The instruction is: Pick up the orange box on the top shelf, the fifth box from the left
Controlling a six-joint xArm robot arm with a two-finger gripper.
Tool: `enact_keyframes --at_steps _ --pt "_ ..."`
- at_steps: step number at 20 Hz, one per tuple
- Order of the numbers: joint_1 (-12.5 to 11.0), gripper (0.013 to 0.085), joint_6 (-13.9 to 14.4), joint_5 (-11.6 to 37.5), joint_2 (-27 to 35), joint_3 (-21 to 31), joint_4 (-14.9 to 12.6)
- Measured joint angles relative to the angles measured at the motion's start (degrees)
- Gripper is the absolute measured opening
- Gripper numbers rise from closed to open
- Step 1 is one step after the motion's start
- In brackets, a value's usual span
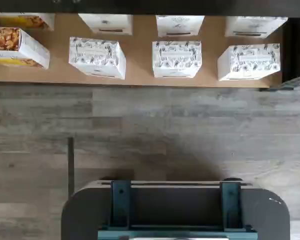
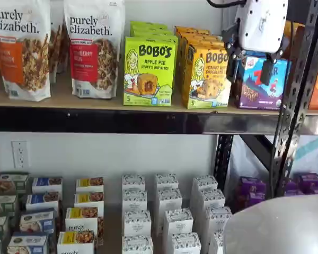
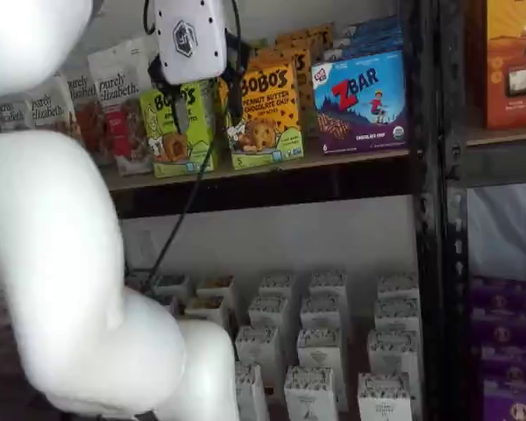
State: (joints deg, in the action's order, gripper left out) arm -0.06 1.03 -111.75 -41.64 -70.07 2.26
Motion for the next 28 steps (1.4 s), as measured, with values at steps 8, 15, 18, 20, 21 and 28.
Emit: enact_keyframes --at_steps 8,15,18,20,21,28 --pt "-5.4 0.085 -2.6 -0.6 0.6 -0.3 7.4" --pt "-4.1 0.085 -2.0 -0.7 1.2 -0.5 5.5" --pt "-3.9 0.085 -1.9 -0.2 1.3 -0.2 5.4" --pt "-3.7 0.085 -1.8 0.0 1.5 -0.1 5.2" --pt "-3.5 0.085 -1.7 0.2 1.6 0.0 5.0" --pt "-2.3 0.085 -0.9 2.0 2.8 0.3 4.1"
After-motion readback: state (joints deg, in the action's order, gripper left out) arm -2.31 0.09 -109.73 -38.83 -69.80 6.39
